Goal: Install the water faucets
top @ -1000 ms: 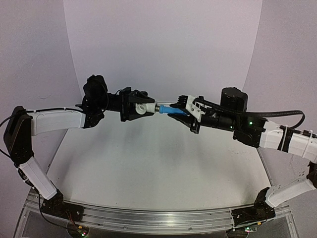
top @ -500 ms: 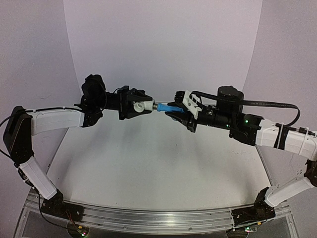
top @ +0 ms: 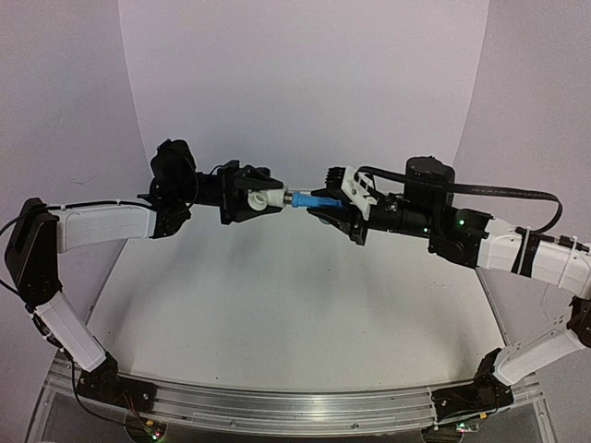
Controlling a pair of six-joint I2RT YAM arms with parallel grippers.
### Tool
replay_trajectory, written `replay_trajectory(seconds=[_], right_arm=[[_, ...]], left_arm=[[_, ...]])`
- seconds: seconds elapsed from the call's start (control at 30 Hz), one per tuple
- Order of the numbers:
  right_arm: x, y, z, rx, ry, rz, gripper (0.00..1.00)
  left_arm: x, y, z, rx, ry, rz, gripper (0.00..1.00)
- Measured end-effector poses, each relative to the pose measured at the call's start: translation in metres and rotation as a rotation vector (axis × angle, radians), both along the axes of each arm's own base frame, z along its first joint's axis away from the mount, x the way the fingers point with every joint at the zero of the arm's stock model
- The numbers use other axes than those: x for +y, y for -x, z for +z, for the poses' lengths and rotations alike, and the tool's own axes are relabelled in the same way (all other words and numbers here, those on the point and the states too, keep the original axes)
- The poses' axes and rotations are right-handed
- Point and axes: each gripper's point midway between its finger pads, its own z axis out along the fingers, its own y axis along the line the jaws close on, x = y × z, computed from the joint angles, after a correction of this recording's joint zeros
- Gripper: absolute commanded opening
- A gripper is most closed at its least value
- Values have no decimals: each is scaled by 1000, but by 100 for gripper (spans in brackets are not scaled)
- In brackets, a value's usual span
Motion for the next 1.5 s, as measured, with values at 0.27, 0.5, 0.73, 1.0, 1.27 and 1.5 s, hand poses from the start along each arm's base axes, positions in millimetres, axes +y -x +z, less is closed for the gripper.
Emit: replay_trajectory(seconds=[0.27,0.5,0.73,1.0,1.27,1.5], right_arm=[[1,-3,-1,7,6,-1,0],[4,-10,-8,20,18,-11,0],[6,-9,-11,84,12,-4,0],[6,-3,-16,181,15,19,0],[7,-2,-24,301,24,10,0],[8,-6,-29,390,4,-12,0]], left_arm=[[0,0,0,-1,1,-1,0],[-2,3,1,-7,5,-7,0],[-3,5,2,-7,7,-10,0],[-3,9,-2,23,-58,6,0],[-3,7,-11,-42,-96,53,0],[-4,1,-15,-142,-107,101,0]])
